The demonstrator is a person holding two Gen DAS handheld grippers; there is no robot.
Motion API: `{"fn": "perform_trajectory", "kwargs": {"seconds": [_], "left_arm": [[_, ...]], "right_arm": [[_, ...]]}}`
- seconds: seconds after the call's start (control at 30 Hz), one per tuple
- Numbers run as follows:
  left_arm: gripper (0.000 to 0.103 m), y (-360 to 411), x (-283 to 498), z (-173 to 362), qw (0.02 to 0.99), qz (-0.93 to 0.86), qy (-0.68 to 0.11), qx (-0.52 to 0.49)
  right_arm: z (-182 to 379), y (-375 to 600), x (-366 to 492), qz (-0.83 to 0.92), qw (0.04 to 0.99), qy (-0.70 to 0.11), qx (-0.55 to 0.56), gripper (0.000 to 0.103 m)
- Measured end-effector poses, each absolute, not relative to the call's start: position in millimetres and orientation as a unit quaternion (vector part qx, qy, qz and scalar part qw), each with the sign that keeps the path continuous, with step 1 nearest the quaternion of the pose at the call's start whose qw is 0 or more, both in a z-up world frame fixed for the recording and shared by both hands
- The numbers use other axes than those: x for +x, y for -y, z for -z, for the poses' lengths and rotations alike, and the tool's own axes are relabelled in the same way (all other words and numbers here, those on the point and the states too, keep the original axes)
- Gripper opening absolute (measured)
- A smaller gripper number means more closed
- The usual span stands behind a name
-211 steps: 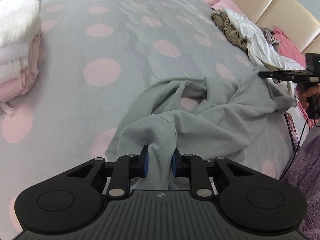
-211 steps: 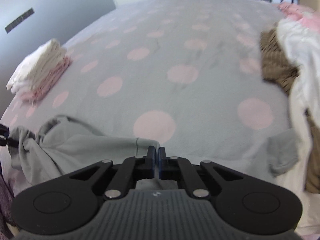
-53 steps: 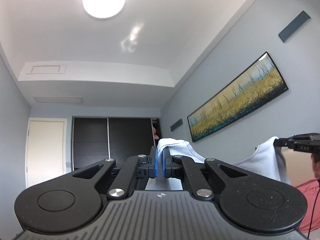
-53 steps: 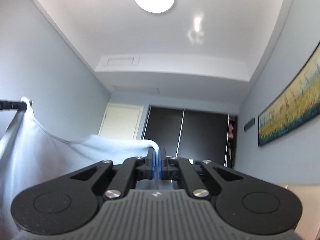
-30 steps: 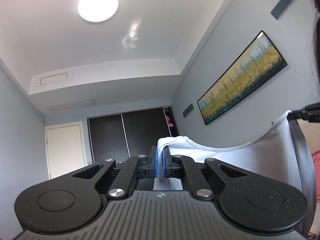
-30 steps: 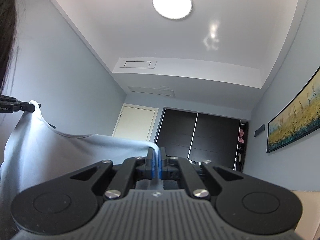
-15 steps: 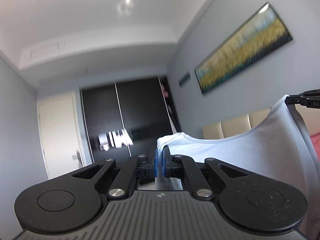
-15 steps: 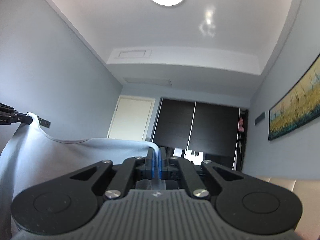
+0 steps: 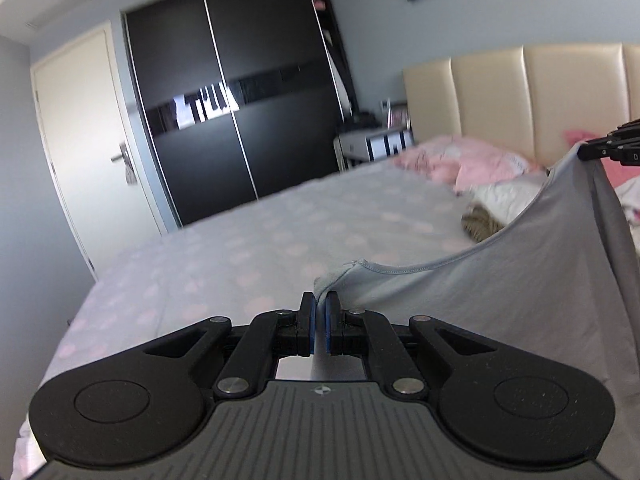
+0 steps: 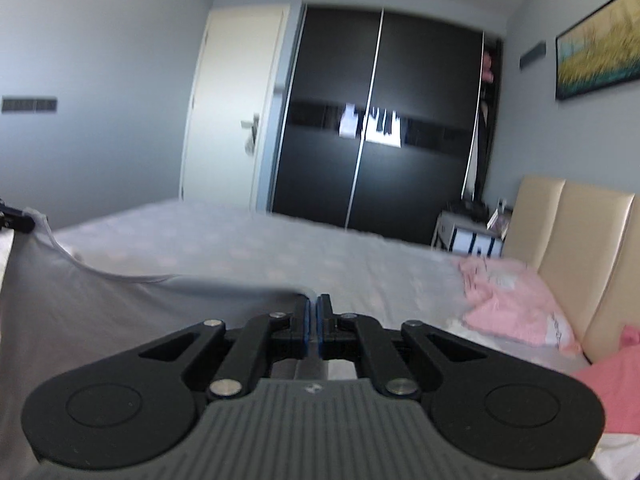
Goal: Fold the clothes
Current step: 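Lift the grey hoodie high with both grippers and shake it out, then lower the grey hoodie onto the bed and open both grippers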
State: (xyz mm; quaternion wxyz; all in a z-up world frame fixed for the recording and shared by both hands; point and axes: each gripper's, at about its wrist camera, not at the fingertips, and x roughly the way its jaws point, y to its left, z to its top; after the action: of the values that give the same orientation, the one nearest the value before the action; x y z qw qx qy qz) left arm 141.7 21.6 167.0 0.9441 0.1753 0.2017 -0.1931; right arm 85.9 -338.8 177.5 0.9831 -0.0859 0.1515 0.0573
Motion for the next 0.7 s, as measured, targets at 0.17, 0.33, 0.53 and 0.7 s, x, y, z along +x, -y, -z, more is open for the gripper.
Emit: {"fn": "perform_trajectory", "kwargs": {"seconds": [0.17,0.33,0.53,0.7], "left_arm": [[0.003,-12.4,204.3,-101.4,0.923,0.197,-0.264,0.2],[0.003,-1.5,243.7,-47.2,0.901,0.199,-0.319,0.217],[0.003,12.7,280.4,15.4,0.87,0.202,-0.379,0.242],[0.003,20.1,283.0,37.5,0.858,0.205,-0.395,0.255]], "right_arm": [[-106.3,340.8,165.5,-0.04,0.97,-0.23,-0.073,0.004],[-35.2,335.9,216.7,-0.034,0.951,-0.295,-0.084,0.004],[24.2,336.2,266.0,-0.028,0.928,-0.365,-0.077,0.004],[52.3,335.3,283.0,-0.023,0.915,-0.396,-0.072,0.004]]}}
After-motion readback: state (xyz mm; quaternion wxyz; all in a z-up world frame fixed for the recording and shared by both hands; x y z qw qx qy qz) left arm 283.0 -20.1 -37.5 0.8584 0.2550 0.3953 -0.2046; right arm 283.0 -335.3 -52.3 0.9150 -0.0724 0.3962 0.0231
